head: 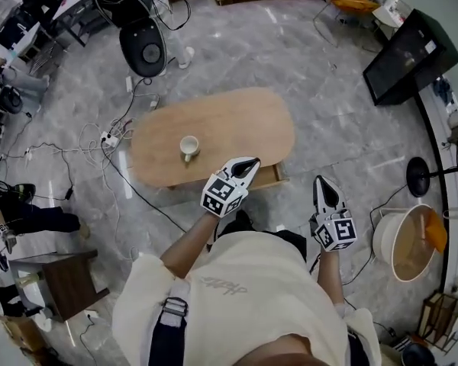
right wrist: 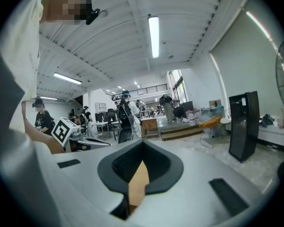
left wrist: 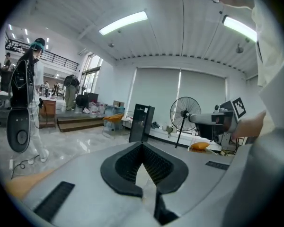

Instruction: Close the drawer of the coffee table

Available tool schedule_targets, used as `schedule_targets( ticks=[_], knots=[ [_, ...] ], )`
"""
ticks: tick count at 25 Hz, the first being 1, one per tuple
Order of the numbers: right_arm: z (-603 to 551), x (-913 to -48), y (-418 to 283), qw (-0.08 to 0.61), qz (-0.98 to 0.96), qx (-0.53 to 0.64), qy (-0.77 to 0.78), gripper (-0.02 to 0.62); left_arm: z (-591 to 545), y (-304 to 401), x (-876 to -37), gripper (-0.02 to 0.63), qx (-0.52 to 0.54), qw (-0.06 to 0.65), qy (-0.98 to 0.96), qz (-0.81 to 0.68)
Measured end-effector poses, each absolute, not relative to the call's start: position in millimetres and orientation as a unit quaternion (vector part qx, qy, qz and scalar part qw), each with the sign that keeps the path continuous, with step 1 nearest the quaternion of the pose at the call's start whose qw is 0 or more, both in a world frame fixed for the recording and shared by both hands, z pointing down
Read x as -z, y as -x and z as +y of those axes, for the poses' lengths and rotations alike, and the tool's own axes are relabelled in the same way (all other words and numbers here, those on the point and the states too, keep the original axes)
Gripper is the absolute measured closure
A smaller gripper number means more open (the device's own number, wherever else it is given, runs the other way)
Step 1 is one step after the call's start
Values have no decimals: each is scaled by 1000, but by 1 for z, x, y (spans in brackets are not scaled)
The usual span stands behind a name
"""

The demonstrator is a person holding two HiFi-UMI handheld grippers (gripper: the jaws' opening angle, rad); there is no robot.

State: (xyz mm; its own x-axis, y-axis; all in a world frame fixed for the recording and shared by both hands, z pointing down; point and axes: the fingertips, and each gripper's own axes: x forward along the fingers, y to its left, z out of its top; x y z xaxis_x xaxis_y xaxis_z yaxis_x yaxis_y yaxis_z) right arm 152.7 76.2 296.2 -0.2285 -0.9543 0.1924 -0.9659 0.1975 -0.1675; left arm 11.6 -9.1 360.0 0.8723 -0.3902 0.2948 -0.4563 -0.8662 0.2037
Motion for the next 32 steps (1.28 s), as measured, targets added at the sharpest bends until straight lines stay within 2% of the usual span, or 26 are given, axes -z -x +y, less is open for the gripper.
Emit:
schedule_targets(
  ticks=[9, 15, 25, 32],
  knots=[
    [-4, -314, -80, 51, -832, -154, -531, 601, -40, 98, -398, 604, -142, 199, -913, -325],
    [-35, -337, -67, 36, -858, -191, -475, 601, -43, 120, -403, 604, -141, 210, -888, -384],
    [-86, -343, -105, 24, -879, -215, -425, 600, -84, 93, -368, 605, -141, 186, -866, -442],
    [-106, -382, -143, 32, -870, -248, -425, 601, -93, 46, -379, 604, -142, 208, -862, -440]
  ],
)
